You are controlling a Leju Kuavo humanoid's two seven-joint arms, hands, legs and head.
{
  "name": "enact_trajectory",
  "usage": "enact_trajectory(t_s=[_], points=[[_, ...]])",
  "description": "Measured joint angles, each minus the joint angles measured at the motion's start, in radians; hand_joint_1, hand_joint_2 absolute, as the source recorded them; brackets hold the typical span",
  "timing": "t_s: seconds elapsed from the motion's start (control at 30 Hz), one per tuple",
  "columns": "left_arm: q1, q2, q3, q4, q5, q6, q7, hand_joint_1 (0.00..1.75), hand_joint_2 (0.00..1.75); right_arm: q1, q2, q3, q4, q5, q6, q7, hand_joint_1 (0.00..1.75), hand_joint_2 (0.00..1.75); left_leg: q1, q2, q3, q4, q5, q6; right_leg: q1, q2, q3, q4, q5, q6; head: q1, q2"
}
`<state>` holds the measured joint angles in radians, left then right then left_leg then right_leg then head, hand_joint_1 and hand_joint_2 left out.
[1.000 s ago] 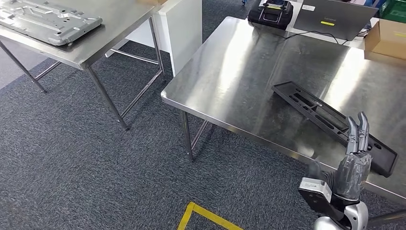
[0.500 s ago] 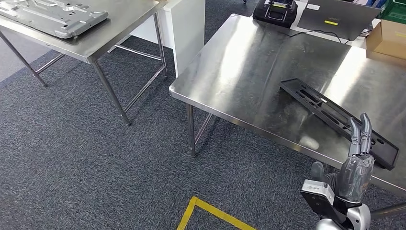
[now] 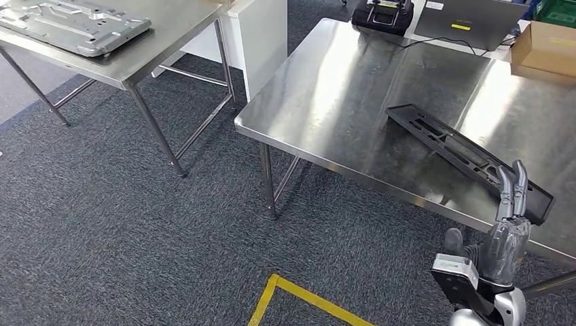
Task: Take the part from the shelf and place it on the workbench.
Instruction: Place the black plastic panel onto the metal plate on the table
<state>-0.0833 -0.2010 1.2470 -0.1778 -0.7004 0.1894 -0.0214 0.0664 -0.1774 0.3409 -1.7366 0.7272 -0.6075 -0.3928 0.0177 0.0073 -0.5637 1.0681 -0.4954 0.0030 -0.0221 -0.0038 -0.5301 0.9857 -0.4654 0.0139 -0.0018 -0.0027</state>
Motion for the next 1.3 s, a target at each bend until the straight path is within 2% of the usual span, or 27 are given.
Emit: enact_trajectory(t_s=[0.03, 0.07, 0.13, 0.2, 0.23, 0.3, 0.33, 0.37, 0.4, 0.43, 0.5, 0.53, 0.57, 0.63, 0.67, 0.73, 0.77, 0.8, 0.83, 0.87, 0.9, 0.93, 1.0, 1.07, 1.17, 1.23, 1.3], points=[[-0.001, 0.0, 0.0, 0.0, 0.0, 0.0, 0.0, 0.0, 0.0, 0.0, 0.0, -0.001, 0.0, 0.012, -0.003, 0.0, 0.0, 0.0, -0.002, 0.002, 0.018, -0.039, 0.008, 0.004, 0.002, -0.002, -0.003, 0.001, 0.001, 0.005, 0.0, 0.0], [-0.002, 0.0, 0.0, 0.0, -0.001, 0.001, 0.001, 0.0, 0.0, 0.001, 0.0, -0.003, 0.0, 0.027, -0.006, 0.001, 0.0, 0.0, -0.006, 0.003, 0.022, -0.055, 0.009, 0.009, 0.005, -0.004, -0.006, 0.001, 0.004, 0.01, 0.001, 0.0], [-0.002, 0.0, 0.0, 0.0, -0.001, 0.002, 0.003, 0.0, 0.0, 0.003, -0.001, -0.007, 0.001, 0.051, -0.011, 0.003, 0.0, 0.0, -0.011, -0.005, 0.016, -0.061, 0.017, 0.026, 0.007, -0.01, -0.012, -0.002, 0.008, 0.026, 0.001, 0.0], [-0.002, -0.001, 0.0, 0.0, -0.002, 0.003, 0.004, 0.0, 0.0, 0.004, -0.002, -0.01, 0.003, 0.058, -0.01, 0.003, 0.0, 0.0, -0.012, -0.013, 0.013, -0.071, 0.031, 0.045, 0.005, -0.012, -0.028, 0.024, -0.011, 0.032, 0.001, 0.0], [-0.002, -0.001, 0.0, 0.0, -0.002, 0.004, 0.005, 0.0, 0.0, 0.004, -0.003, -0.011, 0.004, 0.06, -0.007, 0.003, 0.0, 0.0, -0.011, -0.016, 0.011, -0.075, 0.038, 0.053, 0.004, -0.01, -0.047, 0.065, -0.036, 0.029, 0.002, 0.0], [-0.002, 0.0, 0.0, 0.0, -0.003, 0.008, 0.005, 0.0, 0.0, 0.006, -0.002, -0.01, 0.008, 0.064, 0.006, 0.003, 0.0, 0.0, -0.013, -0.026, 0.0, -0.075, 0.045, 0.062, 0.003, -0.006, -0.105, 0.195, -0.1, 0.019, 0.002, 0.0], [-0.002, 0.0, 0.0, 0.0, -0.004, 0.011, 0.006, 0.0, 0.0, 0.006, -0.002, -0.009, 0.012, 0.064, 0.017, 0.004, 0.0, 0.0, -0.015, -0.032, -0.005, -0.075, 0.049, 0.063, 0.003, -0.004, -0.13, 0.252, -0.122, 0.019, 0.002, 0.0], [-0.002, -0.001, 0.0, 0.0, -0.004, 0.014, 0.006, 0.0, 0.0, 0.007, 0.0, -0.006, 0.015, 0.063, 0.029, 0.004, 0.0, 0.0, -0.016, -0.04, -0.01, -0.074, 0.052, 0.063, 0.003, -0.002, -0.139, 0.281, -0.13, 0.022, 0.002, 0.0], [-0.002, -0.001, 0.0, 0.0, -0.004, 0.018, 0.007, 0.0, 0.0, 0.007, 0.001, -0.002, 0.019, 0.06, 0.041, 0.004, 0.0, 0.0, -0.017, -0.049, -0.013, -0.074, 0.055, 0.061, 0.003, 0.0, -0.127, 0.269, -0.121, 0.029, 0.002, 0.0], [-0.002, -0.002, 0.0, 0.0, -0.004, 0.022, 0.008, 0.0, 0.0, 0.006, 0.003, 0.003, 0.022, 0.055, 0.052, 0.003, 0.0, 0.0, -0.017, -0.059, -0.015, -0.073, 0.058, 0.058, 0.003, 0.005, -0.095, 0.218, -0.1, 0.036, 0.002, 0.0], [-0.003, -0.003, 0.0, 0.0, -0.004, 0.033, 0.009, 0.0, 0.0, 0.005, 0.006, 0.014, 0.029, 0.043, 0.071, -0.003, 0.0, 0.0, -0.019, -0.08, -0.018, -0.07, 0.062, 0.052, 0.001, 0.045, -0.015, 0.075, -0.053, 0.043, 0.002, 0.0], [-0.003, -0.003, 0.001, 0.0, -0.004, 0.04, 0.009, 0.0, 0.0, 0.004, 0.007, 0.02, 0.033, 0.038, 0.078, -0.008, 0.0, 0.0, -0.021, -0.089, -0.021, -0.068, 0.064, 0.047, 0.001, 0.063, 0.011, 0.025, -0.04, 0.041, 0.002, 0.0], [-0.003, -0.003, 0.002, 0.0, -0.004, 0.047, 0.01, 0.0, 0.0, 0.003, 0.007, 0.028, 0.037, 0.034, 0.084, -0.013, 0.0, 0.0, -0.021, -0.098, -0.025, -0.067, 0.067, 0.041, 0.002, 0.076, 0.024, -0.001, -0.034, 0.037, 0.001, 0.0], [-0.003, -0.003, 0.005, 0.0, -0.002, 0.058, 0.012, 0.0, 0.0, -0.001, 0.009, 0.044, 0.046, 0.029, 0.091, -0.018, 0.0, 0.0, -0.019, -0.116, -0.034, -0.068, 0.074, 0.027, 0.004, 0.062, 0.027, -0.008, -0.03, 0.025, 0.001, 0.0], [-0.002, -0.002, 0.006, 0.0, -0.002, 0.063, 0.013, 0.0, 0.0, -0.005, 0.009, 0.052, 0.05, 0.027, 0.093, -0.02, 0.0, 0.0, -0.017, -0.112, -0.039, -0.063, 0.073, 0.021, 0.001, 0.051, 0.028, -0.009, -0.026, 0.019, 0.001, 0.0], [-0.003, -0.001, 0.007, 0.0, -0.001, 0.072, 0.014, 0.0, 0.0, -0.009, 0.01, 0.066, 0.056, 0.02, 0.097, -0.024, 0.0, 0.0, -0.016, -0.071, -0.064, -0.014, 0.039, 0.011, -0.006, 0.026, 0.03, -0.014, -0.02, 0.005, -0.003, 0.0], [-0.003, 0.0, 0.007, 0.0, 0.0, 0.078, 0.014, 0.0, 0.0, -0.011, 0.01, 0.074, 0.061, 0.015, 0.099, -0.028, 0.0, 0.0, -0.015, -0.044, -0.09, 0.045, 0.004, 0.006, -0.005, 0.012, 0.029, -0.014, -0.019, 0.0, -0.005, 0.0], [-0.003, 0.0, 0.008, 0.0, 0.001, 0.084, 0.015, 0.0, 0.0, -0.011, 0.01, 0.081, 0.065, 0.009, 0.102, -0.031, 0.0, 0.0, -0.012, -0.028, -0.122, 0.114, -0.031, 0.0, -0.003, -0.002, 0.027, -0.014, -0.019, -0.003, -0.007, 0.0], [-0.003, 0.0, 0.009, 0.0, 0.004, 0.092, 0.016, 0.0, 0.0, -0.011, 0.009, 0.09, 0.07, -0.001, 0.108, -0.033, 0.0, 0.0, -0.008, -0.02, -0.151, 0.178, -0.057, -0.004, -0.002, -0.016, 0.026, -0.013, -0.019, -0.003, -0.007, 0.0], [-0.003, 0.0, 0.011, 0.0, 0.007, 0.101, 0.018, 0.0, 0.0, -0.011, 0.009, 0.099, 0.077, -0.014, 0.116, -0.034, 0.0, 0.0, -0.005, -0.015, -0.169, 0.219, -0.069, -0.008, -0.001, -0.03, 0.025, -0.013, -0.019, -0.003, -0.007, 0.0], [-0.003, 0.001, 0.016, 0.0, 0.01, 0.111, 0.019, 0.0, 0.0, -0.01, 0.009, 0.108, 0.085, -0.032, 0.125, -0.034, 0.0, 0.0, -0.002, -0.011, -0.165, 0.216, -0.058, -0.011, -0.001, -0.043, 0.025, -0.013, -0.019, -0.003, -0.007, 0.0], [-0.003, 0.002, 0.02, 0.0, 0.013, 0.121, 0.022, 0.0, 0.0, -0.01, 0.009, 0.117, 0.097, -0.051, 0.133, -0.035, 0.0, 0.0, 0.0, -0.004, -0.141, 0.173, -0.032, -0.012, -0.001, -0.056, 0.025, -0.013, -0.019, -0.003, -0.007, 0.0], [-0.004, 0.004, 0.028, 0.0, 0.016, 0.141, 0.027, 0.0, 0.0, -0.01, 0.011, 0.134, 0.134, -0.085, 0.14, -0.037, 0.0, 0.0, -0.001, 0.034, -0.063, 0.031, 0.025, -0.01, 0.002, -0.076, 0.027, -0.012, -0.022, 0.002, -0.008, 0.0], [-0.007, 0.003, 0.032, 0.0, 0.016, 0.163, 0.035, 0.0, 0.0, -0.012, 0.017, 0.149, 0.202, -0.12, 0.134, -0.042, 0.0, 0.0, -0.006, 0.058, -0.02, -0.052, 0.046, 0.002, 0.009, -0.093, 0.028, -0.012, -0.027, 0.01, -0.005, 0.0], [-0.007, 0.001, 0.036, 0.0, 0.014, 0.194, 0.046, 0.0, 0.0, -0.027, 0.04, 0.165, 0.358, -0.181, 0.109, -0.05, 0.0, 0.0, -0.014, 0.031, -0.022, -0.065, 0.05, 0.024, 0.014, -0.114, 0.031, -0.014, -0.03, 0.028, -0.002, 0.0], [-0.007, 0.0, 0.042, 0.0, 0.013, 0.213, 0.054, 0.0, 0.0, -0.057, 0.062, 0.17, 0.497, -0.213, 0.093, -0.048, 0.0, 0.0, -0.011, 0.012, -0.02, -0.075, 0.06, 0.043, 0.01, -0.078, 0.013, 0.028, -0.056, 0.032, 0.0, 0.0], [-0.01, -0.001, 0.047, 0.0, 0.011, 0.228, 0.065, 0.0, 0.0, -0.104, 0.085, 0.172, 0.687, -0.238, 0.092, -0.046, 0.0, 0.0, -0.01, -0.009, -0.023, -0.078, 0.068, 0.055, 0.005, -0.023, -0.045, 0.149, -0.112, 0.028, 0.004, 0.0]])
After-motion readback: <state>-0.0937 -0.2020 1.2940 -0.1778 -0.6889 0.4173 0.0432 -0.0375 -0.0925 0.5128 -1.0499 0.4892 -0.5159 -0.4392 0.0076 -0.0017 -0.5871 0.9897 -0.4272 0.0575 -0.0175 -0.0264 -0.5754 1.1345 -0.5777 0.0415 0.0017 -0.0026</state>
